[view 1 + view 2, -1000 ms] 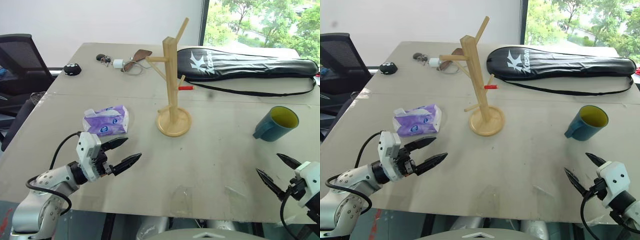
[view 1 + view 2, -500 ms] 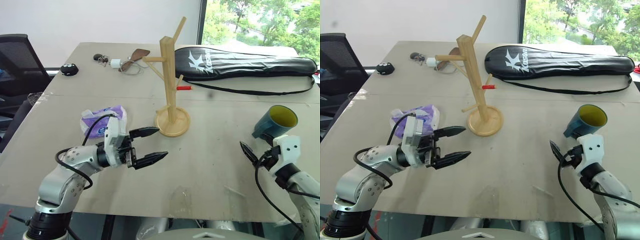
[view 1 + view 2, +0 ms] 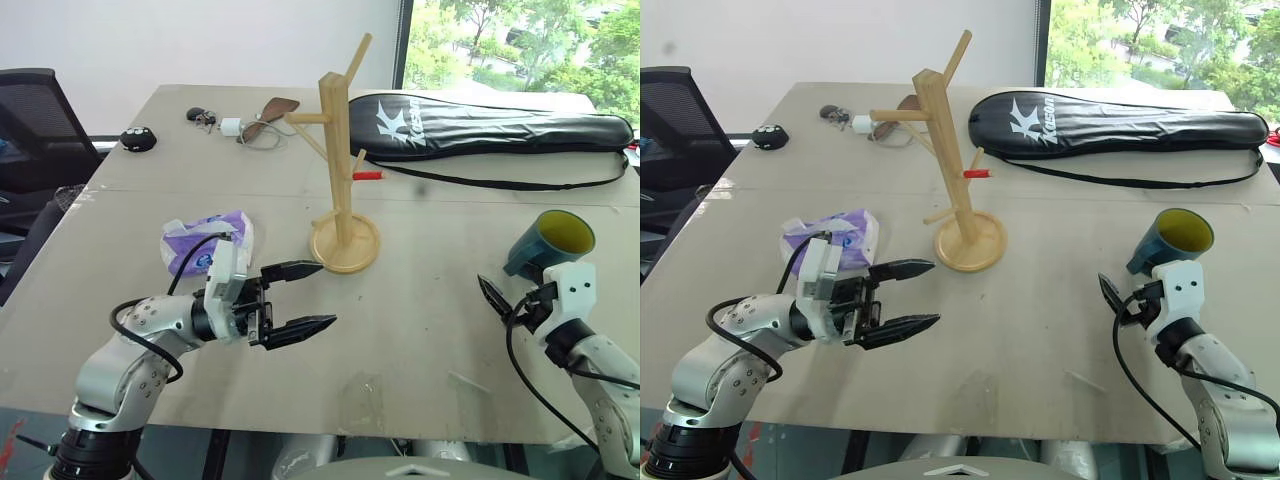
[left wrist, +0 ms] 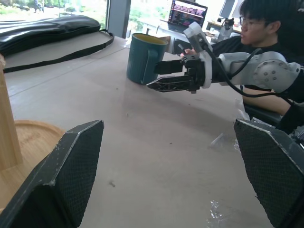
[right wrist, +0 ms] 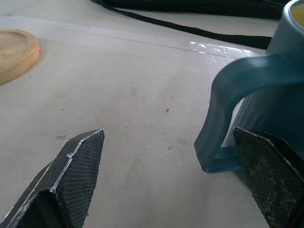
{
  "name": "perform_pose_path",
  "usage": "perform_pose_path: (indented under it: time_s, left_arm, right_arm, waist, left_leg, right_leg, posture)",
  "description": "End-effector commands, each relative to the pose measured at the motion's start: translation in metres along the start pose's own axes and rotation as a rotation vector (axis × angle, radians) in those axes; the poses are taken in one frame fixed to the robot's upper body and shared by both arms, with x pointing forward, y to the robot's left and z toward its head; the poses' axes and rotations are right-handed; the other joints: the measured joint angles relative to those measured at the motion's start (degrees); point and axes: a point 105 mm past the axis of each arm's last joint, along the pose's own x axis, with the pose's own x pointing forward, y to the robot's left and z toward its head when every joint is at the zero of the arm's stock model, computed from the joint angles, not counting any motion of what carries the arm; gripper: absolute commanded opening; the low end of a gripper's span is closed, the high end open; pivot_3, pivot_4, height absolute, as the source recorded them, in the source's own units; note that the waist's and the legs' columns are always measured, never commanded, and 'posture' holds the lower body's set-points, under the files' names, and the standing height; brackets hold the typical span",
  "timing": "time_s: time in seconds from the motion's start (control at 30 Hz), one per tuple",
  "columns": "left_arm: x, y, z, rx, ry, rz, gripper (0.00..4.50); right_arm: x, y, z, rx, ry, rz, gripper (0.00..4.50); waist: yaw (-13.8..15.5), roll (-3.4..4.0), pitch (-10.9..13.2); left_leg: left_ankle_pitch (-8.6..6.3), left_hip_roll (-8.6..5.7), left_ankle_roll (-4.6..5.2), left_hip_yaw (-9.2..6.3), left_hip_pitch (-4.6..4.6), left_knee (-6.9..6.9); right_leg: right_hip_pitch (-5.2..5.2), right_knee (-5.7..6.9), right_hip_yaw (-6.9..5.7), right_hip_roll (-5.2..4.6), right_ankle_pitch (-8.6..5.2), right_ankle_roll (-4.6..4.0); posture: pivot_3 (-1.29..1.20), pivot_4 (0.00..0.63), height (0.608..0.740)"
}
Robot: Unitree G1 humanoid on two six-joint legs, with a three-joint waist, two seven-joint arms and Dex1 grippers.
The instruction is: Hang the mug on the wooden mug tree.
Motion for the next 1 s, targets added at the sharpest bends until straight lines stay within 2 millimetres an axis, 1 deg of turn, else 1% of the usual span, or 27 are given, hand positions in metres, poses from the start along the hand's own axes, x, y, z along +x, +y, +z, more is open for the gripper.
perform_pose_path:
  time_s: [0.03,0.27,0.3,0.33,0.37,0.4,0.43,0.53,0.6,0.63,0.77,0.87,0.93,1.0]
  left_arm:
    - [0.000,-0.008,0.015,0.069,-0.032,-0.046,4.50]
    - [-0.001,-0.011,0.015,0.079,-0.030,-0.049,4.50]
    - [-0.001,-0.012,0.015,0.080,-0.030,-0.048,4.50]
    - [-0.002,-0.012,0.015,0.080,-0.030,-0.047,4.50]
    - [-0.002,-0.012,0.015,0.081,-0.030,-0.044,4.50]
    - [-0.002,-0.011,0.015,0.082,-0.027,-0.041,4.50]
    - [-0.003,-0.011,0.014,0.083,-0.024,-0.038,4.50]
    - [-0.004,-0.011,0.014,0.083,-0.024,-0.030,4.50]
    - [-0.004,-0.010,0.014,0.080,-0.028,-0.026,4.50]
    - [-0.004,-0.011,0.013,0.079,-0.030,-0.024,4.50]
    - [-0.003,-0.010,0.012,0.079,-0.039,-0.013,4.50]
    - [-0.004,-0.008,0.010,0.084,-0.056,0.021,4.50]
    - [-0.004,-0.005,0.012,0.095,-0.091,0.064,4.50]
    - [-0.007,-0.004,0.015,0.105,-0.141,0.116,4.50]
  right_arm:
    - [0.001,0.001,0.006,0.003,-0.027,0.002,4.36]
    - [0.002,-0.002,-0.001,0.008,-0.012,-0.006,4.36]
    - [0.002,-0.002,-0.002,0.007,-0.010,-0.008,4.13]
    - [0.003,-0.003,-0.002,0.004,-0.010,-0.014,3.81]
    - [0.003,-0.004,-0.003,0.004,-0.009,-0.017,3.65]
    - [0.003,-0.005,-0.003,0.001,-0.010,-0.019,3.26]
    - [0.004,-0.006,-0.002,-0.003,-0.015,-0.024,2.65]
    - [0.007,-0.009,0.000,-0.015,-0.028,-0.030,1.34]
    - [0.009,-0.010,0.002,-0.023,-0.035,-0.032,0.29]
    - [0.010,-0.010,0.002,-0.025,-0.037,-0.032,0.01]
    - [0.011,-0.010,0.004,-0.032,-0.048,-0.028,0.01]
    - [0.011,-0.008,0.010,-0.068,-0.070,-0.001,0.01]
    - [0.013,-0.002,0.020,-0.110,-0.102,0.048,0.01]
    - [0.017,0.006,0.038,-0.124,-0.150,0.100,0.01]
  waist:
    - [0.1,0.00,0.0]
    - [0.0,0.00,0.0]
    - [0.0,0.00,0.0]
    - [0.0,0.00,0.0]
    - [0.0,0.00,0.0]
    - [0.0,0.00,0.0]
    - [0.0,0.00,0.0]
    - [0.0,0.00,0.0]
    - [0.0,0.00,0.0]
    - [0.0,0.00,0.0]
    - [-0.1,0.00,0.0]
    - [-0.1,0.00,0.0]
    - [-0.1,0.01,0.0]
    - [-0.3,0.00,0.0]
  left_leg:
    - [0.00,0.00,0.00,0.00,0.00,0.00]
    - [0.00,0.00,0.00,0.01,0.00,0.00]
    - [0.00,0.00,0.00,0.01,0.00,0.00]
    - [0.00,0.00,0.00,0.01,0.00,0.00]
    - [0.00,0.00,0.00,0.01,0.00,0.00]
    - [0.00,0.00,0.00,0.01,0.00,0.00]
    - [0.00,0.00,0.00,0.01,0.00,0.00]
    - [0.00,0.00,0.00,0.03,0.00,0.01]
    - [0.00,0.00,0.00,0.03,0.00,0.01]
    - [0.00,0.00,0.00,0.03,0.00,0.01]
    - [0.00,0.00,0.00,0.04,0.00,0.01]
    - [0.00,0.00,0.00,0.04,0.00,0.01]
    - [0.00,0.00,0.00,0.08,0.00,0.01]
    - [0.00,0.00,0.00,0.08,0.00,0.03]
  right_leg:
    - [0.00,0.00,0.00,0.00,0.00,0.00]
    - [0.00,0.00,0.01,0.00,0.00,0.00]
    - [0.00,0.00,0.01,0.00,0.00,0.00]
    - [-0.01,0.00,0.01,0.00,0.00,0.00]
    - [-0.01,0.01,0.01,0.00,0.00,0.00]
    - [0.00,0.01,0.01,0.00,0.00,0.00]
    - [-0.01,0.01,0.01,0.00,0.00,0.00]
    - [-0.01,0.01,0.02,0.00,0.00,0.00]
    - [-0.01,0.01,0.02,0.01,0.00,0.00]
    - [-0.01,0.02,0.03,0.01,0.00,0.00]
    - [-0.02,0.01,0.04,0.01,0.01,0.00]
    - [-0.02,0.01,0.05,0.01,0.01,0.00]
    - [-0.03,0.01,0.07,0.01,0.01,0.00]
    - [-0.03,0.01,0.08,0.02,0.01,0.01]
  posture:
    - [0.00,0.150,0.740]
    - [0.00,0.150,0.740]
    - [0.00,0.150,0.740]
    - [0.00,0.150,0.740]
    - [0.00,0.150,0.740]
    - [0.00,0.150,0.740]
    - [0.00,0.150,0.740]
    - [0.00,0.150,0.740]
    - [0.00,0.150,0.740]
    - [0.00,0.150,0.740]
    - [0.00,0.150,0.740]
    - [0.00,0.150,0.740]
    - [0.00,0.150,0.740]
    - [0.00,0.150,0.740]
